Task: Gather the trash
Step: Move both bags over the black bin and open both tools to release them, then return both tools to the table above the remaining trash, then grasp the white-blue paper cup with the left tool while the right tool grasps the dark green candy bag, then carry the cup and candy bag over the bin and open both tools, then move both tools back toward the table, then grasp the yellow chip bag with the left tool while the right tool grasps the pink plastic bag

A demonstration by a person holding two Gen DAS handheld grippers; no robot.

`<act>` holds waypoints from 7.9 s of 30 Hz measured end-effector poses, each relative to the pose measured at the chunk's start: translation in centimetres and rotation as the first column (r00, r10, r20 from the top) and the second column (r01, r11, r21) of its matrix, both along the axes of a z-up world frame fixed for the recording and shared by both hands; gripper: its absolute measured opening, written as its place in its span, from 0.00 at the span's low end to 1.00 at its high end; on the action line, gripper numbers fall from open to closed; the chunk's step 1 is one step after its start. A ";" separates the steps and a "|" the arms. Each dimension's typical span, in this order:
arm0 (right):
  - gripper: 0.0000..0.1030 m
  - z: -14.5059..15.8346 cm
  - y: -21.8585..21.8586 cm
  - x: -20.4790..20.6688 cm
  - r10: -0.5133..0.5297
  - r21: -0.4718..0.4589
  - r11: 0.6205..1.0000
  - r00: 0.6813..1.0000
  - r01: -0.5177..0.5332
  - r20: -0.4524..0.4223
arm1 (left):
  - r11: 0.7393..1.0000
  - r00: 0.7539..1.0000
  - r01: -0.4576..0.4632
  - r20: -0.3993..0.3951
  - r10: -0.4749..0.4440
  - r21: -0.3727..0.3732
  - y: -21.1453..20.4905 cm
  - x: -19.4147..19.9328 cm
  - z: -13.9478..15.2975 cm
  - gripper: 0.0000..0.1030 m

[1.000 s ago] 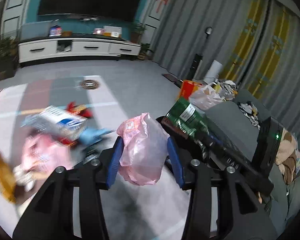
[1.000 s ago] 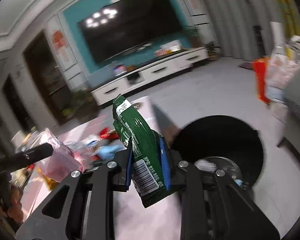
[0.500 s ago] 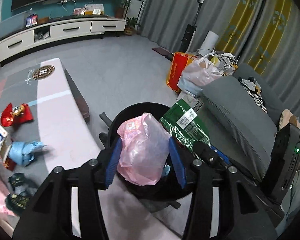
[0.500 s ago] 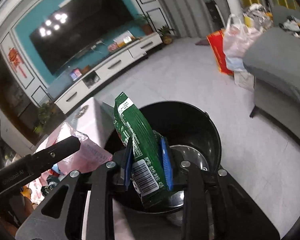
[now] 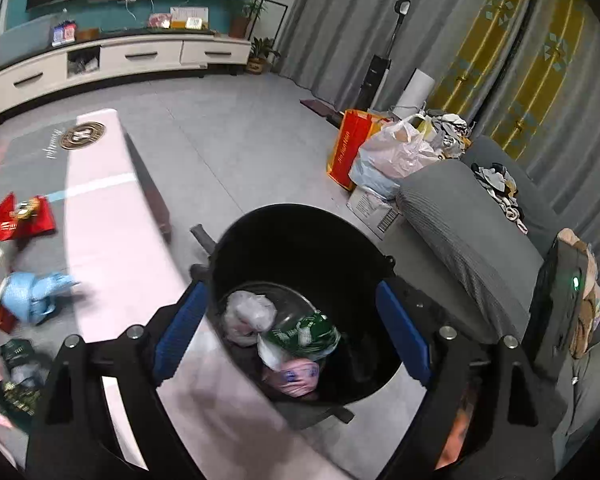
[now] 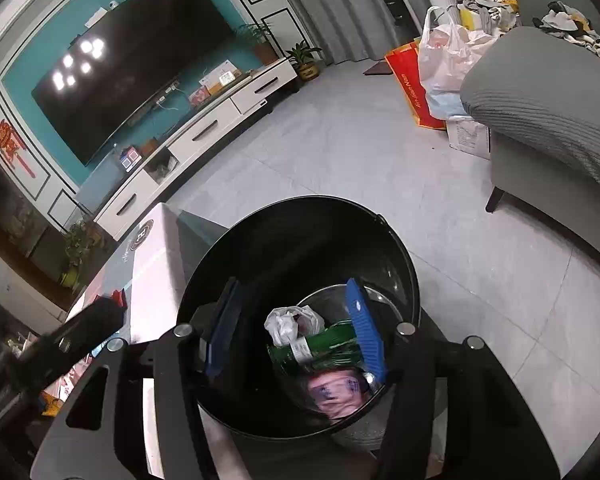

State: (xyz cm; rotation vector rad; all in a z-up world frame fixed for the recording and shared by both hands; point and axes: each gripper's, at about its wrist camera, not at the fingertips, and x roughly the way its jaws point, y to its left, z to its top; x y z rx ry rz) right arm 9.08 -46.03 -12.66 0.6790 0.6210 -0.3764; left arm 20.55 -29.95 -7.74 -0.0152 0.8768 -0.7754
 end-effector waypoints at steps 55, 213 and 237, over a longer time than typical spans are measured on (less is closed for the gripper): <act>0.75 0.7 25.5 8.9 0.615 -0.075 0.780 0.783 -0.621 -0.095 | 0.966 0.975 -0.217 -0.020 0.222 0.140 30.3 -4.6 -3.4 0.95; 0.71 4.1 22.5 5.9 0.567 -0.174 0.812 0.824 -0.557 0.011 | 0.818 0.802 -0.567 0.165 0.575 -0.096 34.1 -5.9 5.4 0.97; 0.71 -1.3 29.9 14.7 0.642 0.013 0.766 0.765 -0.642 -0.043 | 0.731 0.736 -0.677 0.093 0.671 0.081 36.1 1.2 -0.7 0.74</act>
